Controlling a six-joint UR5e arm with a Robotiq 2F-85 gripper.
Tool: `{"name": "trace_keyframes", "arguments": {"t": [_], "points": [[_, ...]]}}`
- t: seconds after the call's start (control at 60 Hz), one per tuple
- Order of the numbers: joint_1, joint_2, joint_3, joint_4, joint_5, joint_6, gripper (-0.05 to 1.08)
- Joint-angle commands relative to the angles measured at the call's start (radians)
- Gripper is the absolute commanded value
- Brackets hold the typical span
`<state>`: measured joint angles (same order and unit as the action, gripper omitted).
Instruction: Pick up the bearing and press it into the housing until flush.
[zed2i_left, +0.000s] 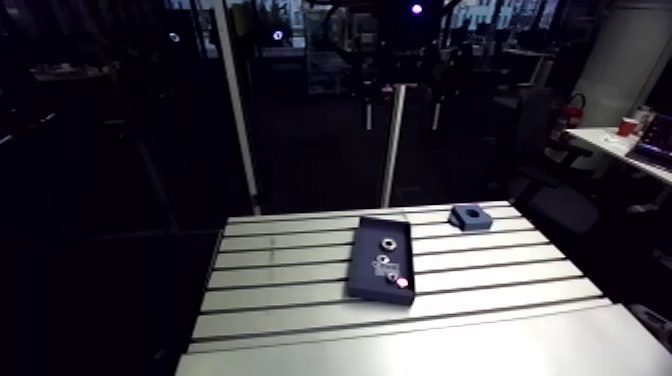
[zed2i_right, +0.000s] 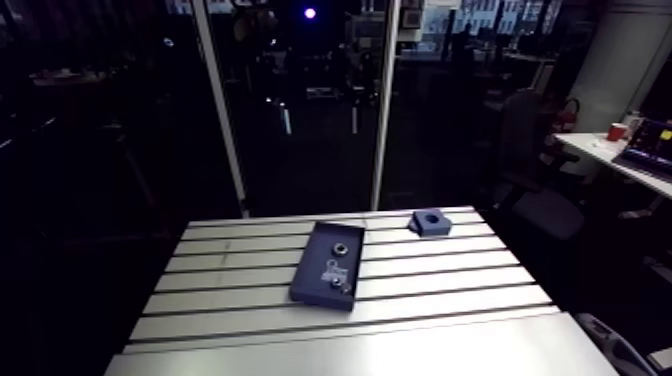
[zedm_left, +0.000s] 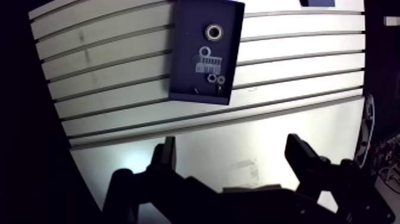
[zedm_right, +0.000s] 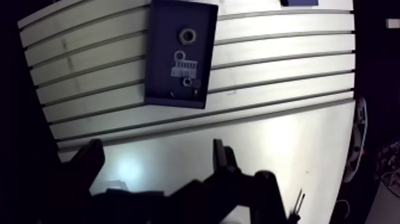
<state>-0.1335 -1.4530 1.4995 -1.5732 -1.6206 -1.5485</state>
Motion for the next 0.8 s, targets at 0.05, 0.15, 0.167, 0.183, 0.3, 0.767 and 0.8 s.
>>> {"name": "trace_keyframes", "arguments": {"t": [0.05,0.15,0.167,0.183,0.3,0.767,0.8], "points": [[0.002,0.006,0.003,-0.003,0.000,0.000,0.00],[0.003,0.007,0.004,-0.009,0.000,0.000,0.00],[0.003,0.007,0.005,-0.010,0.000,-0.001,0.00],[0.003,0.007,0.005,-0.010,0.000,-0.001,0.00],[0.004,0.007,0.011,-0.023,0.003,-0.026,0.00],[-0.003,0.077,0.085,-0.225,0.008,-0.129,0.00],[-0.003,0.086,0.092,-0.238,0.008,-0.138,0.00]]}}
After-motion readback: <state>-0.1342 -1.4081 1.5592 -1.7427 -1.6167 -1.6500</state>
